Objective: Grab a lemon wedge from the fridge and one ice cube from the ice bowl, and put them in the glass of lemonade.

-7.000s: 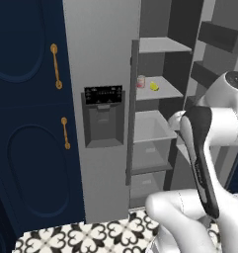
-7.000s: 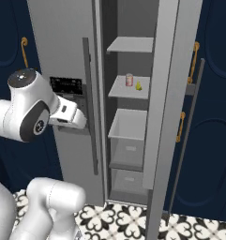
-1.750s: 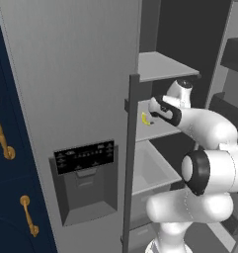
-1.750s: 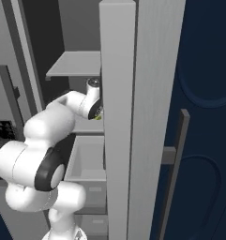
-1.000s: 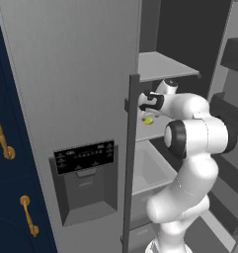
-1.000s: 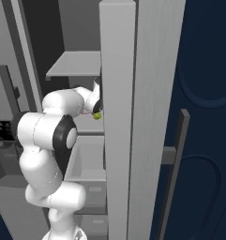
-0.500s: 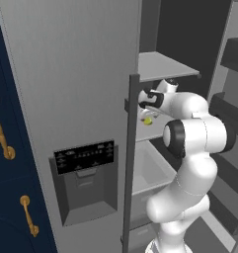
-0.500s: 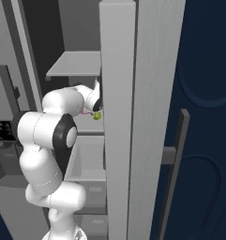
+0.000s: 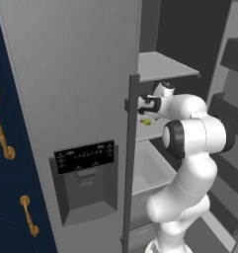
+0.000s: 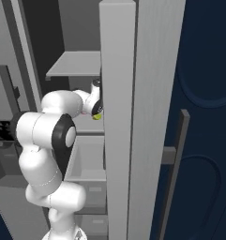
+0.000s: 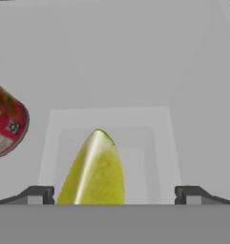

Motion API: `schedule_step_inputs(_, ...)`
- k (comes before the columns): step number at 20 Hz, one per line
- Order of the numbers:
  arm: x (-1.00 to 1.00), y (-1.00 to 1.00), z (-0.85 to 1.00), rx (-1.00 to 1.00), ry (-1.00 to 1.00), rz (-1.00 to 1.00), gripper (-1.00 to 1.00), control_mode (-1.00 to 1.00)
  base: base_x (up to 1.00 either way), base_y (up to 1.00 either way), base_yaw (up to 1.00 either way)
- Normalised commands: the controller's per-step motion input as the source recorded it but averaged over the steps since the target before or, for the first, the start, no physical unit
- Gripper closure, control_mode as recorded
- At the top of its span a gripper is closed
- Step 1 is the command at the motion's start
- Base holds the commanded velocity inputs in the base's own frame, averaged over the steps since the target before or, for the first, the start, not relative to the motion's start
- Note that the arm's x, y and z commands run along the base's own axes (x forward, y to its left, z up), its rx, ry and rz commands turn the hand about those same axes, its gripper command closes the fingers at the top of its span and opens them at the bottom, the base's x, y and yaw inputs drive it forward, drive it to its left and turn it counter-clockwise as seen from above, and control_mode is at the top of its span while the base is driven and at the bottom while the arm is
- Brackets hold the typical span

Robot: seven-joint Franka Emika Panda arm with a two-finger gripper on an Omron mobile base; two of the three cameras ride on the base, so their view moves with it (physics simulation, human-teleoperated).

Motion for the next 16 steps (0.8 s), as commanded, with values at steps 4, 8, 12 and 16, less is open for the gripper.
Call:
schedule_step_inputs(4,0.00,0.01,-0.02,0.00,0.00,-0.10,-1.00,-1.00,0.00,0.00,0.00)
schedule_step_inputs(8,-0.06,0.00,-0.18,0.00,0.00,-0.19,-1.00,-1.00,0.00,0.00,0.00)
schedule_step_inputs(12,-0.03,0.00,-0.29,0.00,0.00,-0.16,-1.00,-1.00,0.00,0.00,0.00)
schedule_step_inputs(16,0.04,0.00,-0.39,0.00,-0.04,-0.04,-1.00,-1.00,0.00,0.00,0.00)
